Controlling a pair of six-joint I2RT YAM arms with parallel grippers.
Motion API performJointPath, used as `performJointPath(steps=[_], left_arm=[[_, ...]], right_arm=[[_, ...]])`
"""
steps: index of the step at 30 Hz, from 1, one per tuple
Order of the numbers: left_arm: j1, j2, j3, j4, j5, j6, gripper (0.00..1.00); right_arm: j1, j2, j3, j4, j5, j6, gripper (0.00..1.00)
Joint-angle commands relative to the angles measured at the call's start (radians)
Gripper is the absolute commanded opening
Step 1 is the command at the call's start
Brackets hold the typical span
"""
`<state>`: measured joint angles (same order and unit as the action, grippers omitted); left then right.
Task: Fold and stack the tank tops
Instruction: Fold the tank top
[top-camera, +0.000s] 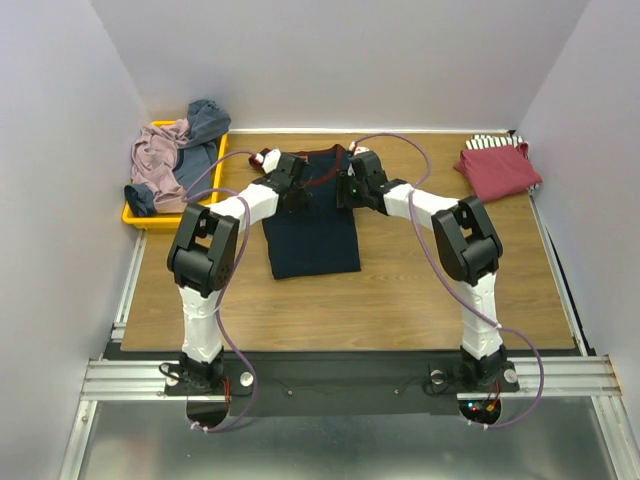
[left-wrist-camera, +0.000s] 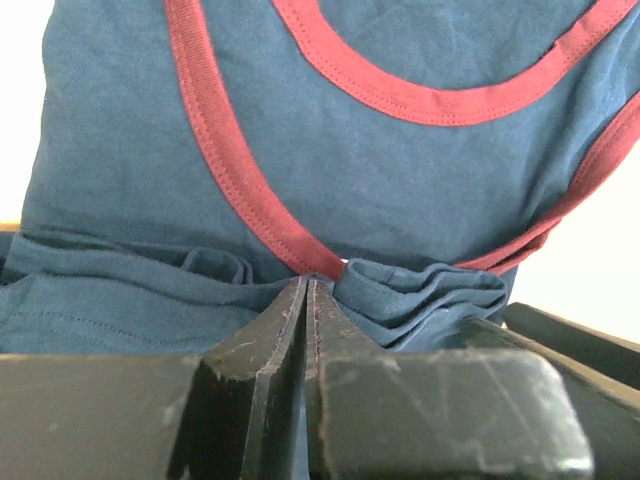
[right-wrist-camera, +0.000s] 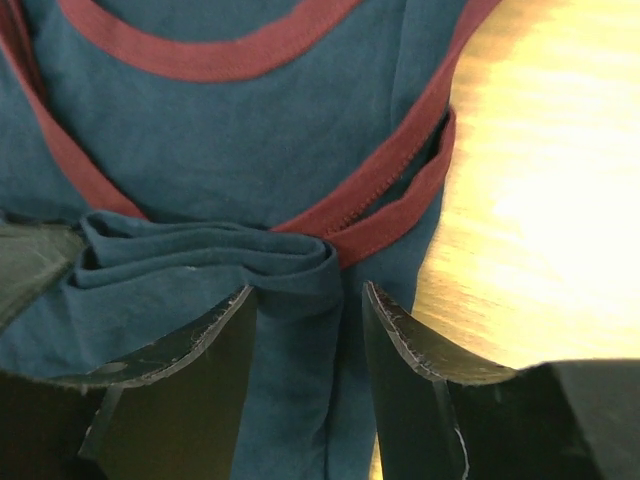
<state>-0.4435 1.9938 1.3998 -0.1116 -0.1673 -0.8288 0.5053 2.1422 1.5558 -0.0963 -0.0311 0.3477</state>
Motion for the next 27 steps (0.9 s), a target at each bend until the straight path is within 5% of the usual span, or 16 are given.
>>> performJointPath(steps=[1,8,12,14,27], left_arm=[[0.002,0.003,0.059,-0.007,-0.012,0.017,0.16],[0.002,0.01,0.074,-0.002,0.011,0.026,0.16],[0.002,0.007,0.071,0.01,0.026,0.03,0.16],[0.002,-0.001,0.07,0.013,0.029,0.031,0.16],[-0.02,-0.046,0.102,0.047,0.107,0.065,0.16]], right_arm=[[-0.002,0.024,0.015,0.052,-0.03,0.013,0.52],[-0.001,0.031,0.021,0.055,-0.029,0.014,0.46],[-0.004,0.018,0.016,0.056,-0.02,0.028,0.16],[-0.004,0.004,0.009,0.056,-0.013,0.033,0.11],[-0.002,-0.125,-0.065,-0.011,0.235,0.051,0.08]])
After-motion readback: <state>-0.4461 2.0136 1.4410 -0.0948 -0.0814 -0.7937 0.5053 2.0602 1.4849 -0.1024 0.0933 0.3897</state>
